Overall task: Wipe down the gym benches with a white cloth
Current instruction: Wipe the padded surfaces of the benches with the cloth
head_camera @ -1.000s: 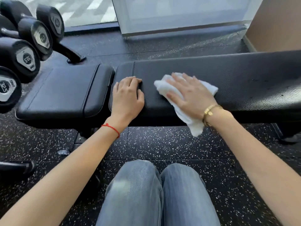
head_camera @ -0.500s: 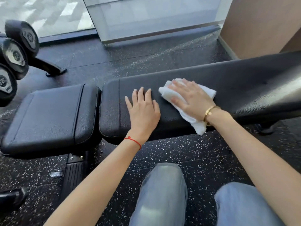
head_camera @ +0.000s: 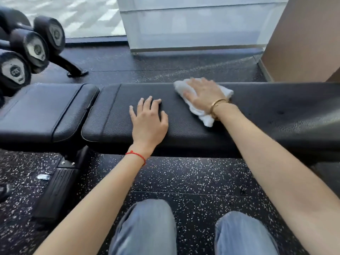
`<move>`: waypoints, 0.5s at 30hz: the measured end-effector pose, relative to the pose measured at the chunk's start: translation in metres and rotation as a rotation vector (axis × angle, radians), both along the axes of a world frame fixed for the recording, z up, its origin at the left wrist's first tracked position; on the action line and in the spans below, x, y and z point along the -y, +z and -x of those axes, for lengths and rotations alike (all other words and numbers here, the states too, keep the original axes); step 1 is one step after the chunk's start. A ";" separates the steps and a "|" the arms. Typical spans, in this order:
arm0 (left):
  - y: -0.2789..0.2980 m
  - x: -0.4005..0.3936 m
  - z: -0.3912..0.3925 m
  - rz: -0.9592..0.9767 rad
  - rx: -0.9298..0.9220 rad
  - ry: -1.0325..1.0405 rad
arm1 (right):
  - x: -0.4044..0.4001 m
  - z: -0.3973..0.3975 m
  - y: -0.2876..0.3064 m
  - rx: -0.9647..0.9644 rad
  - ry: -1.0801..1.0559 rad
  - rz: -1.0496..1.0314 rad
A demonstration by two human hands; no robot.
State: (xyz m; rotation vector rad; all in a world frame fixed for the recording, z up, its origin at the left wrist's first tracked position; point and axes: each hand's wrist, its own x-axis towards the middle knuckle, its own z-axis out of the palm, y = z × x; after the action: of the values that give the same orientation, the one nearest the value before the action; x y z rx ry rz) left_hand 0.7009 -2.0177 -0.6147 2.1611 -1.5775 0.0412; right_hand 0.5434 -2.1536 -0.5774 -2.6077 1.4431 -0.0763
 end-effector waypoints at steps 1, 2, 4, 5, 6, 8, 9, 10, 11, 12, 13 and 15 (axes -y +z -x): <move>0.000 0.000 0.000 0.011 0.000 0.002 | -0.011 -0.006 -0.003 0.010 0.096 0.009; 0.000 0.000 0.000 0.019 -0.001 0.003 | -0.027 -0.004 -0.006 0.028 0.181 0.010; 0.001 -0.001 -0.001 0.025 -0.004 0.008 | -0.058 0.022 -0.011 0.074 0.289 0.002; 0.001 -0.001 -0.002 0.025 -0.006 0.011 | -0.065 0.041 -0.014 0.092 0.307 0.005; 0.001 -0.002 -0.002 0.025 -0.008 0.011 | -0.066 0.063 -0.016 0.108 0.303 0.009; 0.001 -0.002 -0.001 0.024 -0.010 0.010 | -0.049 0.101 -0.017 0.113 0.232 0.012; 0.001 -0.001 0.000 0.025 -0.011 0.013 | -0.034 0.113 -0.018 0.108 0.176 0.006; 0.002 -0.001 0.001 0.026 -0.012 0.018 | -0.018 0.119 -0.017 0.090 0.117 -0.001; 0.002 -0.001 0.001 0.030 -0.015 0.023 | -0.003 0.117 -0.015 0.068 0.067 -0.008; 0.001 -0.001 0.002 0.036 -0.019 0.027 | 0.010 0.108 -0.012 0.054 0.035 -0.011; 0.001 0.000 0.001 0.041 -0.024 0.026 | 0.018 0.095 -0.009 0.050 0.025 -0.016; 0.000 -0.001 0.000 0.049 -0.028 0.019 | 0.017 0.068 -0.008 0.042 0.080 -0.010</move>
State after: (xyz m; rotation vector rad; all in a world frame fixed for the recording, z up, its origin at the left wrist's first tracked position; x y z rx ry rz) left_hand 0.7008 -2.0170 -0.6147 2.1303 -1.5241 0.0544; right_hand 0.4749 -2.1709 -0.5852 -2.6361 1.3205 -0.1125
